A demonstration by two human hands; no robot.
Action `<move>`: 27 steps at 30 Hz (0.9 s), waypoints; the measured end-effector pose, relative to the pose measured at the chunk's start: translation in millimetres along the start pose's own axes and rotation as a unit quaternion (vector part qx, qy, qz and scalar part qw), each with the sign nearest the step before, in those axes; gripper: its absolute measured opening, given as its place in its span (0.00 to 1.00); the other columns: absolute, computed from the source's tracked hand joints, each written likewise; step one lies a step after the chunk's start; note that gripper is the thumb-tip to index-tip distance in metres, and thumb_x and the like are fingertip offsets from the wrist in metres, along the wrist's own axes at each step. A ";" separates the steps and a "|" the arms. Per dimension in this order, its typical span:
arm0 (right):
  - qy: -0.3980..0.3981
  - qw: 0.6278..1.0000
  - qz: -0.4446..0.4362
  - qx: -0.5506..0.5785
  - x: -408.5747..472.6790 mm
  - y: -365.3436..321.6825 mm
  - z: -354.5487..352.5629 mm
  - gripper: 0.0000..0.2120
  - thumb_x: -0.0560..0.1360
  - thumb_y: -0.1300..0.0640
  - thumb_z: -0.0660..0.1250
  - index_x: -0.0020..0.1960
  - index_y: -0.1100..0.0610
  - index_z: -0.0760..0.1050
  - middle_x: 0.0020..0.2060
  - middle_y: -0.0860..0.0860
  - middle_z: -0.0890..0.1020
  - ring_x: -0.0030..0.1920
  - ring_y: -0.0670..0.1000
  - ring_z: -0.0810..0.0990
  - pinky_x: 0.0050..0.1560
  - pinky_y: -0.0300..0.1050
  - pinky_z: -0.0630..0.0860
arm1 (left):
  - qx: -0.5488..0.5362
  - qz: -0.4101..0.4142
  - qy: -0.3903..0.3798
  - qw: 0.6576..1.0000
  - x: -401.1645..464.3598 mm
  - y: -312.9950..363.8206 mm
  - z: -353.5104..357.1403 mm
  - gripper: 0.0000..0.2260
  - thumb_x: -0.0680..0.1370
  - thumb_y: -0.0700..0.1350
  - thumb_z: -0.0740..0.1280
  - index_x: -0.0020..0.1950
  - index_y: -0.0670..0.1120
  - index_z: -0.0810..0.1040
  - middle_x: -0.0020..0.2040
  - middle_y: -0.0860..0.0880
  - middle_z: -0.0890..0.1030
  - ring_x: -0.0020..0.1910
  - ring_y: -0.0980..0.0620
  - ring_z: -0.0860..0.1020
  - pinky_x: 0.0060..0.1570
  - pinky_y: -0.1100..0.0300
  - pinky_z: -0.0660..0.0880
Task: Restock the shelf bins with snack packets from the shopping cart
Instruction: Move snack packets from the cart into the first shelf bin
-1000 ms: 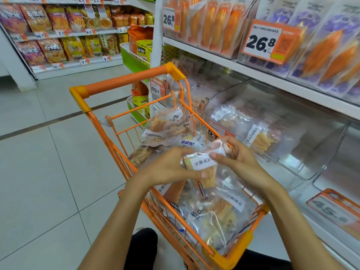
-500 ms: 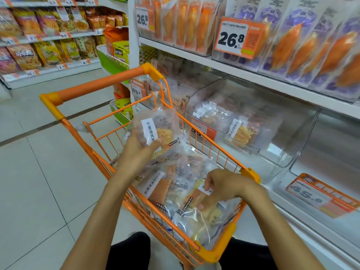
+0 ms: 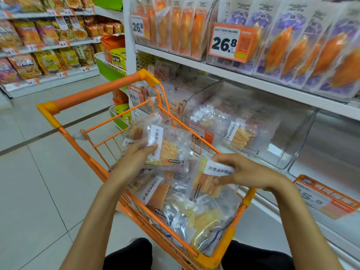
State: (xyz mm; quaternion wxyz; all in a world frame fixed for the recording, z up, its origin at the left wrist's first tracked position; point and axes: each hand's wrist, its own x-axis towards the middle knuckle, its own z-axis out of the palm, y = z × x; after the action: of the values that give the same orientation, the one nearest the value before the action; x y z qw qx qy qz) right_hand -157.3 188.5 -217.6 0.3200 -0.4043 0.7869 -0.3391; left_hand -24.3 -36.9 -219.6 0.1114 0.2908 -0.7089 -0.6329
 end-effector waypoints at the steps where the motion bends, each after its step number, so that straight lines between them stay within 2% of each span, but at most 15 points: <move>1: -0.017 1.000 -0.019 -0.006 -1.0 -6.2 3.5 0.08 0.72 0.59 0.73 0.47 0.50 0.77 0.40 0.47 0.77 0.41 0.46 0.76 0.44 0.38 0.71 | 0.016 0.002 -0.027 1.000 1.2 -0.6 2.7 0.25 0.77 0.52 0.67 0.72 0.45 0.70 0.68 0.44 0.74 0.64 0.41 0.74 0.66 0.46 0.69; 4: 0.016 0.990 -0.060 -0.123 6.6 -23.9 18.0 0.15 0.72 0.61 0.73 0.54 0.47 0.77 0.48 0.41 0.78 0.45 0.39 0.74 0.46 0.33 0.68 | 0.105 -0.003 -0.080 0.991 2.4 -4.1 13.8 0.17 0.81 0.45 0.60 0.69 0.41 0.71 0.66 0.50 0.72 0.68 0.47 0.69 0.63 0.57 0.64; 7: 0.101 0.973 -0.076 -0.195 15.7 -34.7 36.9 0.34 0.70 0.60 0.74 0.72 0.46 0.65 0.60 0.44 0.73 0.55 0.43 0.70 0.53 0.37 0.68 | 0.171 -0.015 -0.137 0.975 -0.2 -7.7 21.0 0.13 0.81 0.51 0.58 0.54 0.43 0.76 0.49 0.53 0.71 0.48 0.54 0.70 0.65 0.48 0.65; 8: 0.139 0.968 -0.077 -0.194 17.8 -35.8 41.2 0.40 0.69 0.59 0.75 0.74 0.46 0.59 0.61 0.45 0.70 0.58 0.45 0.69 0.54 0.39 0.68 | 0.171 -0.011 -0.147 0.974 1.8 -10.4 20.7 0.16 0.78 0.56 0.58 0.50 0.44 0.74 0.45 0.53 0.68 0.44 0.55 0.67 0.56 0.51 0.66; 9: 0.185 0.962 -0.069 -0.187 19.8 -36.2 43.5 0.45 0.67 0.58 0.77 0.75 0.47 0.55 0.62 0.47 0.68 0.60 0.48 0.69 0.55 0.42 0.68 | 0.152 -0.015 -0.154 0.976 3.1 -12.8 19.1 0.19 0.75 0.63 0.57 0.59 0.57 0.55 0.46 0.53 0.69 0.45 0.56 0.67 0.56 0.57 0.60; 10: 0.228 0.957 -0.051 -0.170 22.7 -34.7 45.1 0.47 0.65 0.56 0.79 0.75 0.50 0.54 0.63 0.49 0.66 0.62 0.51 0.68 0.57 0.44 0.69 | 0.134 -0.013 -0.148 0.980 4.7 -14.3 17.4 0.35 0.73 0.67 0.56 0.75 0.48 0.63 0.55 0.53 0.74 0.54 0.55 0.72 0.63 0.51 0.65; 11: 0.261 0.955 -0.027 -0.141 25.9 -32.6 46.7 0.48 0.63 0.54 0.81 0.74 0.52 0.55 0.64 0.50 0.65 0.64 0.52 0.68 0.59 0.45 0.70 | 0.133 -0.011 -0.148 0.980 1.9 -10.8 16.4 0.36 0.72 0.70 0.54 0.76 0.52 0.63 0.66 0.55 0.72 0.65 0.54 0.70 0.66 0.50 0.64; 13: 0.294 0.953 0.018 -0.068 32.7 -25.0 49.5 0.50 0.60 0.50 0.82 0.72 0.55 0.56 0.65 0.51 0.66 0.64 0.52 0.69 0.62 0.48 0.71 | 0.189 0.033 -0.138 0.972 -1.2 -5.6 16.3 0.34 0.71 0.73 0.56 0.69 0.52 0.72 0.68 0.58 0.73 0.67 0.57 0.72 0.63 0.58 0.69; 14: 0.306 0.951 0.044 -0.033 35.0 -20.7 49.8 0.48 0.60 0.48 0.81 0.71 0.56 0.58 0.64 0.52 0.68 0.63 0.52 0.71 0.61 0.49 0.72 | 0.214 0.060 -0.135 0.966 -2.7 -3.2 17.1 0.28 0.74 0.68 0.60 0.60 0.47 0.78 0.59 0.57 0.80 0.57 0.63 0.78 0.54 0.68 0.71; 15: 0.318 0.945 0.073 0.001 36.9 -17.7 49.0 0.44 0.62 0.46 0.80 0.69 0.57 0.60 0.61 0.52 0.70 0.61 0.53 0.72 0.57 0.48 0.74 | 0.227 0.084 -0.137 0.961 -6.6 -1.7 19.6 0.20 0.78 0.60 0.63 0.49 0.43 0.78 0.53 0.58 0.73 0.43 0.68 0.80 0.40 0.75 0.69; 16: 0.327 0.939 0.099 0.037 37.4 -15.5 47.1 0.39 0.64 0.44 0.78 0.66 0.57 0.62 0.57 0.52 0.72 0.57 0.52 0.74 0.52 0.46 0.74 | 0.232 0.109 -0.149 0.955 -9.6 -1.9 22.0 0.16 0.79 0.53 0.64 0.39 0.42 0.75 0.47 0.63 0.68 0.32 0.69 0.77 0.32 0.73 0.67; 17: 0.324 0.936 0.118 0.075 36.5 -14.5 44.5 0.34 0.66 0.42 0.75 0.62 0.57 0.64 0.53 0.51 0.72 0.54 0.51 0.74 0.46 0.42 0.73 | 0.228 0.114 -0.157 0.954 -12.9 -3.5 24.5 0.15 0.80 0.49 0.64 0.35 0.45 0.73 0.26 0.67 0.59 0.27 0.67 0.75 0.30 0.71 0.66; 18: 0.313 0.934 0.125 0.114 35.1 -13.3 42.0 0.30 0.68 0.42 0.73 0.60 0.57 0.65 0.50 0.50 0.72 0.50 0.49 0.74 0.41 0.39 0.71 | 0.208 0.109 -0.160 0.959 -11.0 -8.6 27.2 0.13 0.81 0.47 0.63 0.36 0.49 0.75 0.28 0.61 0.78 0.29 0.67 0.75 0.31 0.71 0.68; 20: 0.279 0.937 0.117 0.173 31.1 -9.3 38.4 0.24 0.71 0.42 0.70 0.57 0.55 0.68 0.47 0.48 0.73 0.45 0.46 0.74 0.40 0.37 0.70 | 0.139 0.083 -0.141 0.977 -10.1 -5.5 25.3 0.09 0.81 0.48 0.62 0.43 0.49 0.79 0.38 0.59 0.82 0.36 0.65 0.78 0.34 0.73 0.70; 27: 0.272 0.953 -0.067 0.117 26.8 -13.1 30.1 0.10 0.75 0.60 0.69 0.54 0.49 0.75 0.47 0.45 0.78 0.45 0.44 0.75 0.47 0.31 0.72 | 0.030 -0.004 -0.079 0.996 -3.9 5.5 19.4 0.19 0.78 0.58 0.61 0.36 0.45 0.75 0.21 0.49 0.67 0.23 0.52 0.68 0.36 0.63 0.69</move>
State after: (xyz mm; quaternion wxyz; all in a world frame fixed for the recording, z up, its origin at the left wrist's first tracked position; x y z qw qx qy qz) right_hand -141.0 151.6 -230.4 0.1158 -0.3082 0.7703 -0.5462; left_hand -32.8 -18.5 -216.9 0.0442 0.2459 -0.7332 -0.6325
